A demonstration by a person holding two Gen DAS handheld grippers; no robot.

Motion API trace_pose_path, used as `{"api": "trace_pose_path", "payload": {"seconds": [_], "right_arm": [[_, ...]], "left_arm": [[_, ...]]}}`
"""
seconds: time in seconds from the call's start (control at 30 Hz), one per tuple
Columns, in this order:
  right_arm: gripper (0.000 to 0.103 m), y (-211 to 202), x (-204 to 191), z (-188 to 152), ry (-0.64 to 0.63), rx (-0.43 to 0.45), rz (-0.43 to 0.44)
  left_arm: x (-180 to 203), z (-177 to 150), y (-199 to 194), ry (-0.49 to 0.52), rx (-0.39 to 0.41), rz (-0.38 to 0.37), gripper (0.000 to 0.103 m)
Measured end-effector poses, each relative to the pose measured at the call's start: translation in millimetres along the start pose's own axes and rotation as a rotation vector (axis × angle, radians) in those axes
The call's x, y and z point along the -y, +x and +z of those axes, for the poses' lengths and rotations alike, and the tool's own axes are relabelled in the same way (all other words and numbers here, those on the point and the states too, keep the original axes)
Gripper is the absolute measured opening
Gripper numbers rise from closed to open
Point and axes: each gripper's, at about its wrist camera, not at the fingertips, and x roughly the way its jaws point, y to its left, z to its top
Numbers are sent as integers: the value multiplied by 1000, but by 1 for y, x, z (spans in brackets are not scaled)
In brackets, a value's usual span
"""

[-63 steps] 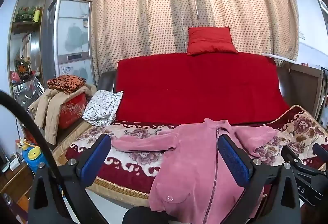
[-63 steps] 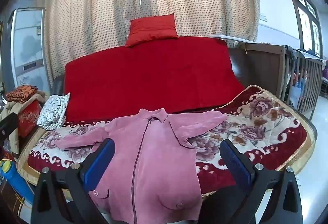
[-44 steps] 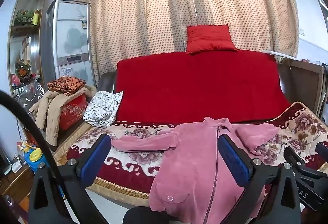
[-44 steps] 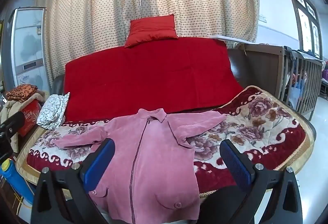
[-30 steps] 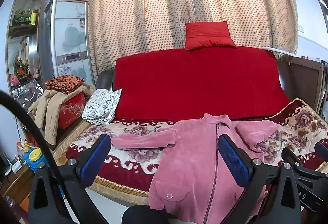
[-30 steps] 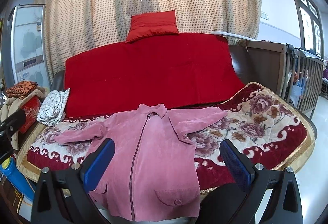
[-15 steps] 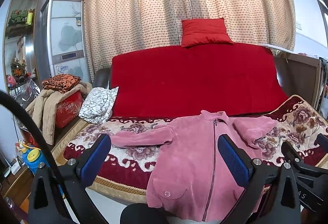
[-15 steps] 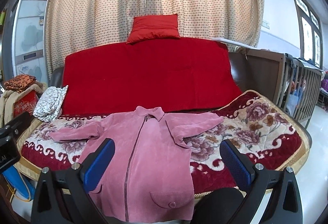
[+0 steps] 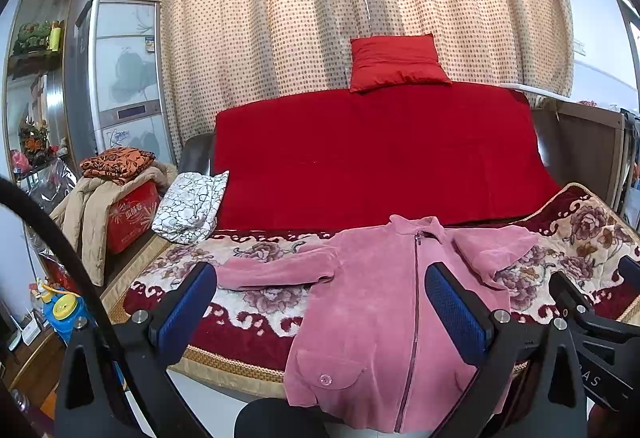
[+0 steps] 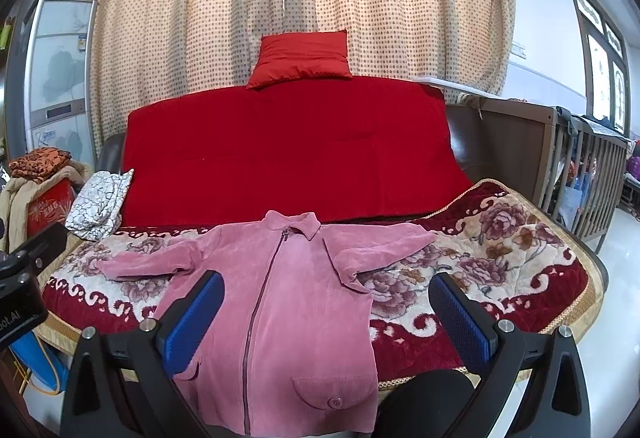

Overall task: Fold large clothes
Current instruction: 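Move both tools toward the pink jacket lying on the mattress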

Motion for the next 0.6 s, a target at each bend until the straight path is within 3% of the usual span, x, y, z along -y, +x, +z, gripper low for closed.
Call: {"api": "trace_pose_path", "payload": {"seconds": [0.6], "right_arm": [[103, 5, -1, -1, -8, -14, 0]], "left_arm": [[-1, -5, 8, 2, -28, -12, 103]]}}
